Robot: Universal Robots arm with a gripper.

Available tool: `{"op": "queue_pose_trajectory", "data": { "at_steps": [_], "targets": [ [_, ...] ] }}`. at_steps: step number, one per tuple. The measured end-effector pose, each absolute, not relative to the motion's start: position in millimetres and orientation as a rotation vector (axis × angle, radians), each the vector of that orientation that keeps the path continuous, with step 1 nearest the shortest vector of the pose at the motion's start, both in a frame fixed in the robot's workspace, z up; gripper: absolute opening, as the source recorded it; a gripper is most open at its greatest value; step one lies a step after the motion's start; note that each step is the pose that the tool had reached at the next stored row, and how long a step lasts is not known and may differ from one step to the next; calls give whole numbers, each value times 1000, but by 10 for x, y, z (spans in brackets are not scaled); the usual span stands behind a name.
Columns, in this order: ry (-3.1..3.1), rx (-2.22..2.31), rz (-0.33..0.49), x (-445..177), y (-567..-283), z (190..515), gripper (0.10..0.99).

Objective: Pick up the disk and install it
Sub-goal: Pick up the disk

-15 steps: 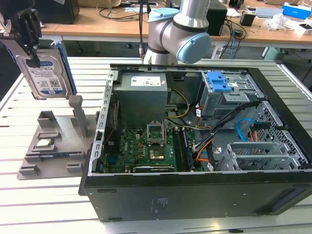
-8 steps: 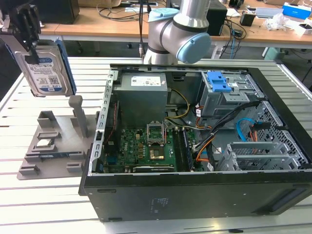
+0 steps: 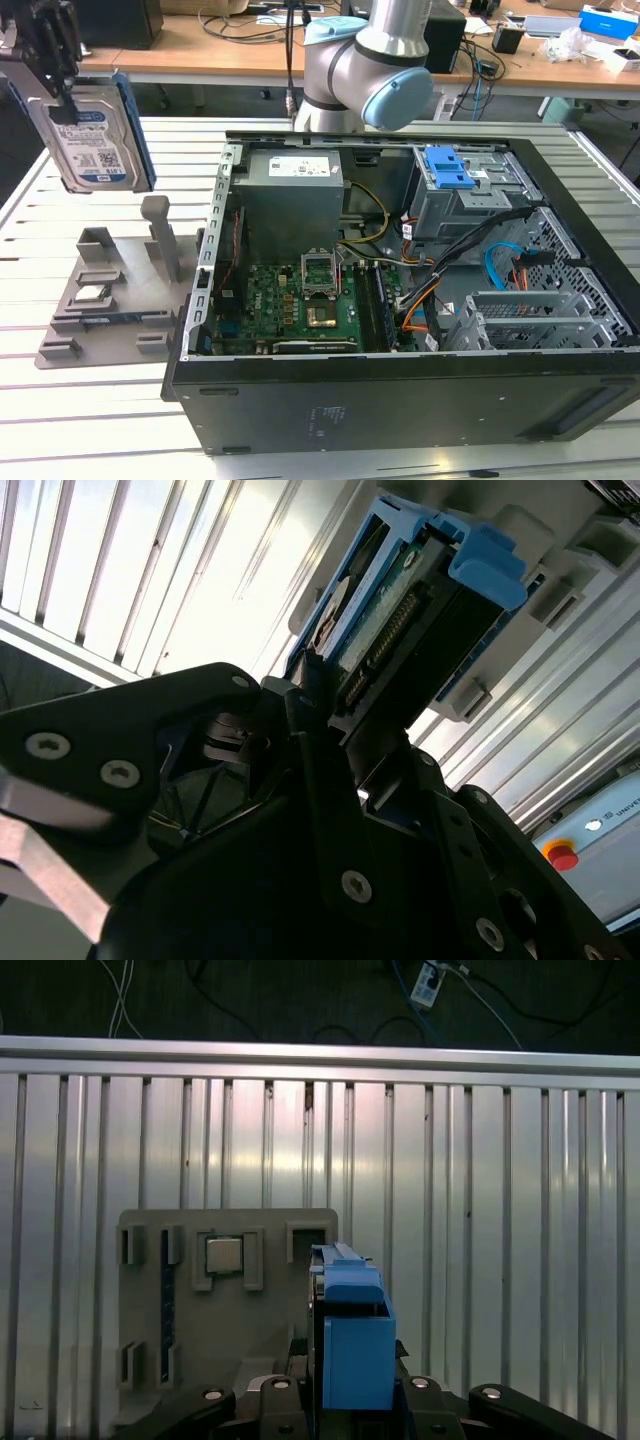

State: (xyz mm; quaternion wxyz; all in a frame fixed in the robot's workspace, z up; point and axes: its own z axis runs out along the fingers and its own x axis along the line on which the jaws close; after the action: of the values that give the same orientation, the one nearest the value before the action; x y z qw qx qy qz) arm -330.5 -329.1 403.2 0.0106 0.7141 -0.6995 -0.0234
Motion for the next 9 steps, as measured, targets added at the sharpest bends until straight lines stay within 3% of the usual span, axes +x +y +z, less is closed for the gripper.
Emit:
{"op": "queue_pose_trajectory", "data": {
  "at_steps": [9],
  "targets": [
    [-2182, 2228, -75, -3293, -3277, 4133, 361]
  ]
}}
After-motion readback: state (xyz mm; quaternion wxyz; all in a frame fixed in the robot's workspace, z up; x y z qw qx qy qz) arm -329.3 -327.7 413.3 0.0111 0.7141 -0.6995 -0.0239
